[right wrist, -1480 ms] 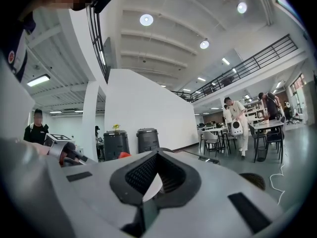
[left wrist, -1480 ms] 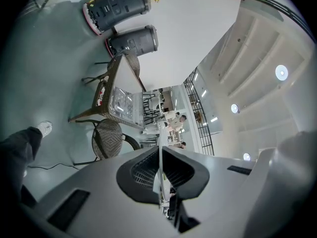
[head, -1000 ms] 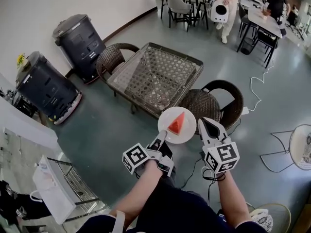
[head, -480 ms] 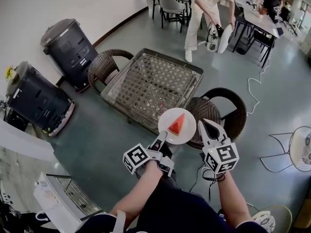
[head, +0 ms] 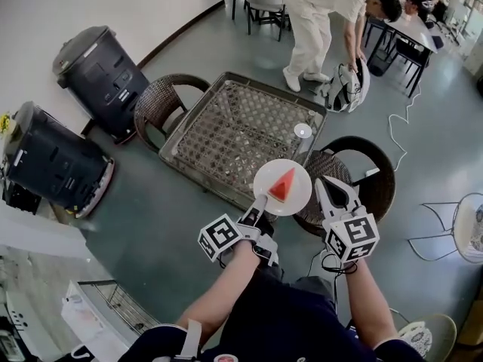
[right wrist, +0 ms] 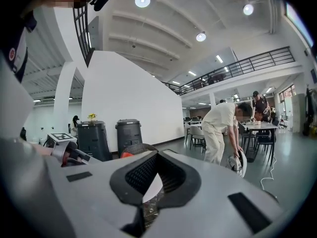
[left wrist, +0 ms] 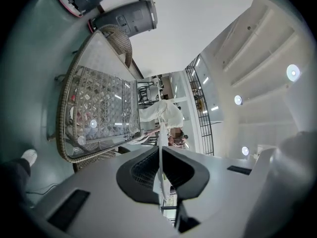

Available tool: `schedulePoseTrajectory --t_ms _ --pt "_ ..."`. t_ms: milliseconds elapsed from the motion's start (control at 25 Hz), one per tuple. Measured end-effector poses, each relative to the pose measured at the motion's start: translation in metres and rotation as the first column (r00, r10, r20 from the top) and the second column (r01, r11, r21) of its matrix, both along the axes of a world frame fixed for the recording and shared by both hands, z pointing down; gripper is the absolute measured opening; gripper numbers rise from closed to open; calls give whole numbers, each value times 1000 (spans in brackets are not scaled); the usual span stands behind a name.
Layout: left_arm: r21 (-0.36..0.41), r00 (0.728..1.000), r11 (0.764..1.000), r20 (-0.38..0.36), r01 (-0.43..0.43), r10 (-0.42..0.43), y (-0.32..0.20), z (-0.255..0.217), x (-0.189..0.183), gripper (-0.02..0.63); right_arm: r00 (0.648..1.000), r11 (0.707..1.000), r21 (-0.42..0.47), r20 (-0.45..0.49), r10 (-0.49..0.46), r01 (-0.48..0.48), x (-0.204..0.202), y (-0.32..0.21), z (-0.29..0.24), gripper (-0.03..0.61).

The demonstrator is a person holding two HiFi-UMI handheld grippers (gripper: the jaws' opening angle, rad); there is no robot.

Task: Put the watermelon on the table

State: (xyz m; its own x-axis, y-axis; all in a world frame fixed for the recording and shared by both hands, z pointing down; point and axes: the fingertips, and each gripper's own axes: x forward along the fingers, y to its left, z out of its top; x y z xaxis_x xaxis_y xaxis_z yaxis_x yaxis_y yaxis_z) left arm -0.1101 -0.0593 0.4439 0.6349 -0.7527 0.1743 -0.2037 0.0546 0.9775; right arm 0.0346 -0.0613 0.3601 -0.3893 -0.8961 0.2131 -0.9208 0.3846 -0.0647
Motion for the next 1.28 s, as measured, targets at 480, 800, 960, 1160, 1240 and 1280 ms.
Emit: schedulePoseTrajectory --t_ms 480,800,960,1160,1240,1280 --pt "-15 1000 1000 -17 -23 23 -27 15 -5 15 999 999 -33 -36 5 -6 -11 -25 9 2" --pt "-22 1000 1000 -21 -8 7 -45 21 -7 15 1000 999 -44 -21 -21 20 -16 -51 16 2" --pt "-17 1000 1000 -8 6 -6 -58 24 -8 15 999 998 -45 -10 -43 43 -18 -68 20 2" --pt "-21 1000 999 7 30 -30 -69 32 -6 15 997 996 -46 6 -81 81 -19 -87 25 3" --pt "-30 999 999 18 39 -38 -73 37 -5 15 996 994 -50 10 -93 94 -17 -95 27 3" --pt "-34 999 999 26 42 -41 -75 40 -4 15 995 994 -52 12 -99 100 -16 -98 28 3"
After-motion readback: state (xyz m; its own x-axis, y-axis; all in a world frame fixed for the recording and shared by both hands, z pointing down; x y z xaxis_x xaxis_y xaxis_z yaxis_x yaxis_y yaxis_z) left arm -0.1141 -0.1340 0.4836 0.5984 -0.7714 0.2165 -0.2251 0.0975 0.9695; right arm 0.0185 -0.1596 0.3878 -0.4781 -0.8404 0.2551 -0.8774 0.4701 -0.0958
